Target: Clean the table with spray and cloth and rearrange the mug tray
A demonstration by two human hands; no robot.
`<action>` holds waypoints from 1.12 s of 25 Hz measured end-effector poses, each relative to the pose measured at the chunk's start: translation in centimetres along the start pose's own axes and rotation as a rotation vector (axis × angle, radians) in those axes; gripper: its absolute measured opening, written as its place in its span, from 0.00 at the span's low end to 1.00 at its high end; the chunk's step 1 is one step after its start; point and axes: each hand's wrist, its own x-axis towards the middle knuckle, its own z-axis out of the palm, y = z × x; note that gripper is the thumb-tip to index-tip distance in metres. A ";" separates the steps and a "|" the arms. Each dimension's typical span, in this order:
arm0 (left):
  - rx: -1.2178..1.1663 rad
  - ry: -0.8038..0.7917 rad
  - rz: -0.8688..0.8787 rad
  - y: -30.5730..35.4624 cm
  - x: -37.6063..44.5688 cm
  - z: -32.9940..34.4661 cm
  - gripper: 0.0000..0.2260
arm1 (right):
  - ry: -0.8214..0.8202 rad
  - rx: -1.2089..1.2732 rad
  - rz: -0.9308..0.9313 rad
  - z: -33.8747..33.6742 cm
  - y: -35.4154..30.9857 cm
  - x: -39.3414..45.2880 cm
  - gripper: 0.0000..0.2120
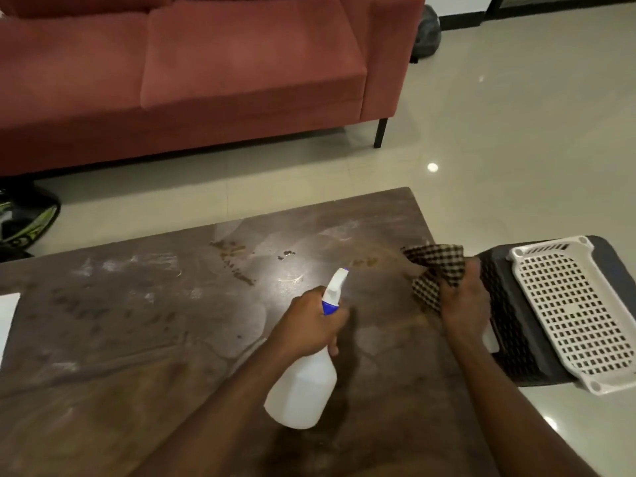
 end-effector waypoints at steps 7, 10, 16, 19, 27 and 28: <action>-0.044 -0.022 0.008 -2.7 2.4 -2.7 0.06 | -0.492 -0.507 -0.433 10.1 -0.4 -0.7 0.25; -0.025 -0.023 -0.025 -2.6 3.5 -3.3 0.07 | -0.441 -0.572 -0.463 11.2 2.0 -0.8 0.29; -0.017 0.011 0.031 -2.4 6.8 -5.2 0.08 | -0.238 -0.576 -0.256 15.9 0.0 8.5 0.31; 0.007 0.034 0.081 -1.4 8.5 -6.2 0.08 | -0.276 -0.528 -0.494 20.9 -5.1 7.4 0.27; 0.038 0.007 0.078 -0.6 8.7 -7.5 0.09 | -0.139 -0.493 -0.132 15.5 -1.0 14.9 0.24; 0.044 0.000 0.078 -0.9 8.9 -7.2 0.11 | -0.151 -0.505 -0.164 17.7 -2.7 14.3 0.23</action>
